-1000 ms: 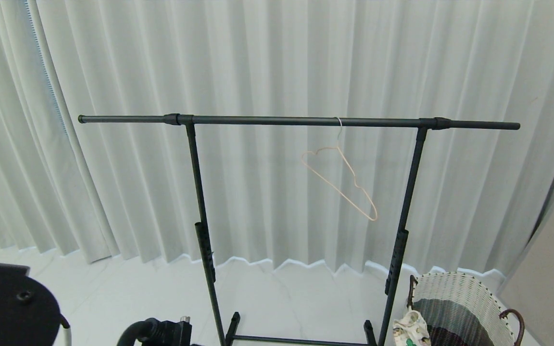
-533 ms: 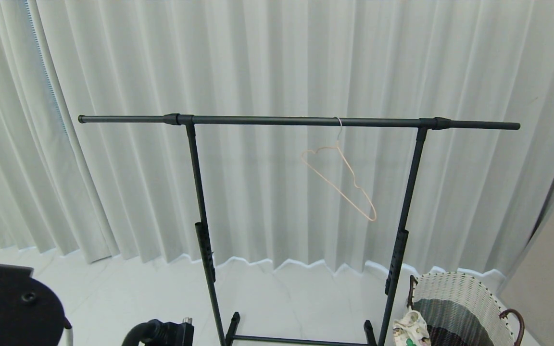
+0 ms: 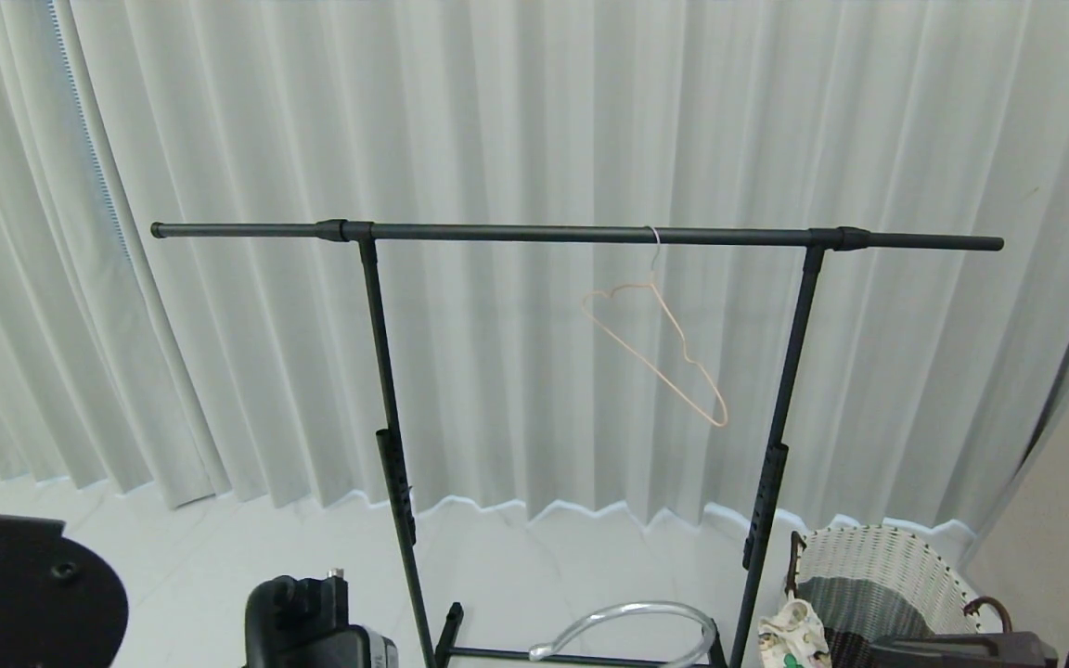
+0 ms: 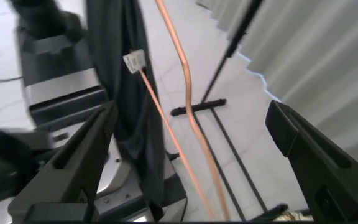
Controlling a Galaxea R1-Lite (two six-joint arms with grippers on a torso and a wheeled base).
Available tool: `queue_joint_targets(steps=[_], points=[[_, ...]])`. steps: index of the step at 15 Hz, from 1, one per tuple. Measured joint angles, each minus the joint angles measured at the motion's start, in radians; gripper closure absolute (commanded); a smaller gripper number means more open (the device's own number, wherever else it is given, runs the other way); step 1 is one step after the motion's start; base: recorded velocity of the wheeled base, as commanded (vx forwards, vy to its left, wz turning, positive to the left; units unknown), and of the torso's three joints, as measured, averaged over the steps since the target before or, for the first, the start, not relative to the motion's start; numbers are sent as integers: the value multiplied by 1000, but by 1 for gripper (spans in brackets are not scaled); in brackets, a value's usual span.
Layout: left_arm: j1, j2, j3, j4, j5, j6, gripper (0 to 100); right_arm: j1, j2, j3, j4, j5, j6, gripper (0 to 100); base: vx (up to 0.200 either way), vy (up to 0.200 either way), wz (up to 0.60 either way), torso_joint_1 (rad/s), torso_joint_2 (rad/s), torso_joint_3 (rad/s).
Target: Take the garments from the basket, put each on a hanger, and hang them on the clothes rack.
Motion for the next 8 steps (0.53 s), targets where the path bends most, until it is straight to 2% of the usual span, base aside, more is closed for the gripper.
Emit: queue_joint_targets(steps=[3,5,8], points=[[32,-57,53,1,118,-1,100,-97,2,9,4,2,4,0,0,0,0,0,0,0],[106,-81,59,1,277,-4,100,-178,21,11,5,17,10,0,0,0,0,0,0,0],[179,-87,-21,0,309,-37,100,-228,93,-12,5,29,14,0,0,0,0,0,0,0]])
